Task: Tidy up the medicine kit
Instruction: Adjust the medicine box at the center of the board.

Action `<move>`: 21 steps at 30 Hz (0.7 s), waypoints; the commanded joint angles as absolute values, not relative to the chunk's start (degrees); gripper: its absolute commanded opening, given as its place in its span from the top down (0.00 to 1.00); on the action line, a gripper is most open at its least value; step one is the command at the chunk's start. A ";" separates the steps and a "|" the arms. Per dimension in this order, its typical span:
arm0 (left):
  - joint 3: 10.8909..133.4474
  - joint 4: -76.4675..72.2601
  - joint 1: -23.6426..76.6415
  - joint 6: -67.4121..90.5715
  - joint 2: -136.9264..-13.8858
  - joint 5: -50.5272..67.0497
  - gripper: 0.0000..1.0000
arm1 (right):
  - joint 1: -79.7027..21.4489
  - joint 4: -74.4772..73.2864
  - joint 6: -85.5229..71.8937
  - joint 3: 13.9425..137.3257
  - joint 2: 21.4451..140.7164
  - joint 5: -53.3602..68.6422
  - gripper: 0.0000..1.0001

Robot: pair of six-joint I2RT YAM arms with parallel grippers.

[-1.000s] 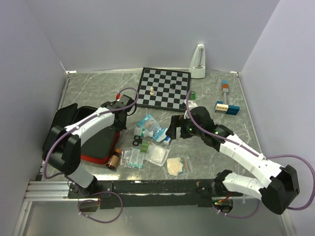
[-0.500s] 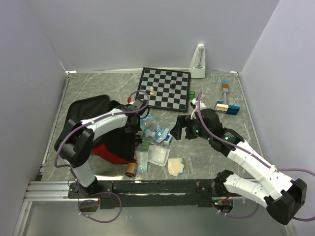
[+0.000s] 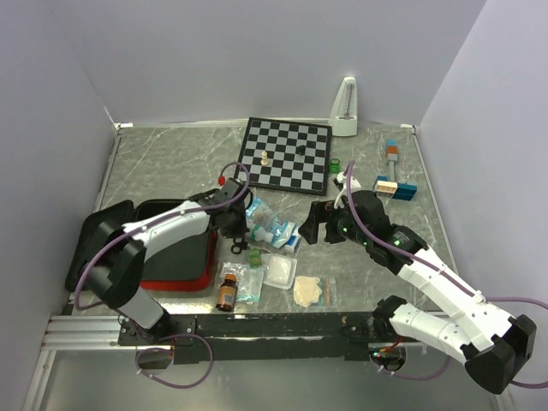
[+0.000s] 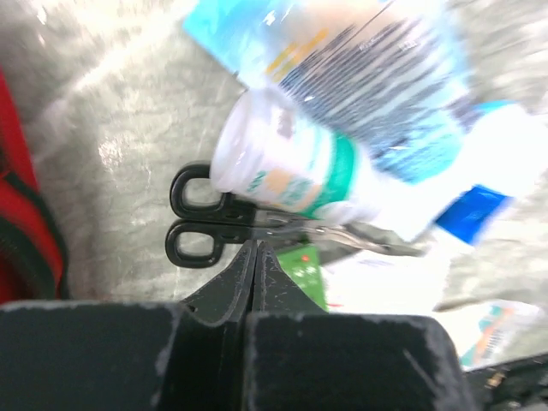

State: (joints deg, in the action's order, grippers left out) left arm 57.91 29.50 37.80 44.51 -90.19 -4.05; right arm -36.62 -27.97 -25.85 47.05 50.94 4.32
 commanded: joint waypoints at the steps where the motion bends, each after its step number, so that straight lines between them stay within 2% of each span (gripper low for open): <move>1: 57.83 28.39 36.65 44.65 -86.14 -3.95 0.99 | -36.83 -26.37 -25.40 48.69 51.24 5.36 0.00; 4: 57.48 28.74 36.04 44.30 -83.77 -5.18 0.99 | -36.83 -26.28 -25.05 48.60 51.06 5.54 0.00; 5: 57.74 28.83 35.95 44.12 -82.72 -5.79 0.94 | -36.74 -26.28 -25.05 48.52 50.89 5.45 0.00; 7: 58.44 29.61 36.04 43.16 -80.69 -6.76 0.77 | -36.74 -26.28 -24.87 48.52 50.98 5.45 0.00; 8: 58.80 30.32 35.95 42.55 -79.64 -7.46 0.66 | -36.65 -26.37 -24.87 48.52 50.98 5.45 0.00; 9: 59.15 31.71 35.95 42.37 -78.76 -9.21 0.50 | -36.74 -26.45 -24.79 48.52 51.15 5.36 0.00; 11: 59.41 34.97 35.86 42.01 -77.18 -13.69 0.31 | -36.74 -26.63 -24.70 48.43 51.15 5.27 0.00; 16: 55.91 41.57 34.63 43.33 -74.10 -20.56 0.25 | -36.74 -26.19 -24.70 47.46 50.89 5.18 0.00; 21: 50.63 41.57 33.22 43.42 -72.68 -22.15 0.30 | -36.74 -25.75 -24.70 47.28 51.94 5.71 0.00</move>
State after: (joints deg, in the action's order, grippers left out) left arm 53.63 38.39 34.15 42.94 -73.52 -18.17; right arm -36.62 -27.66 -25.41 46.89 51.33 5.43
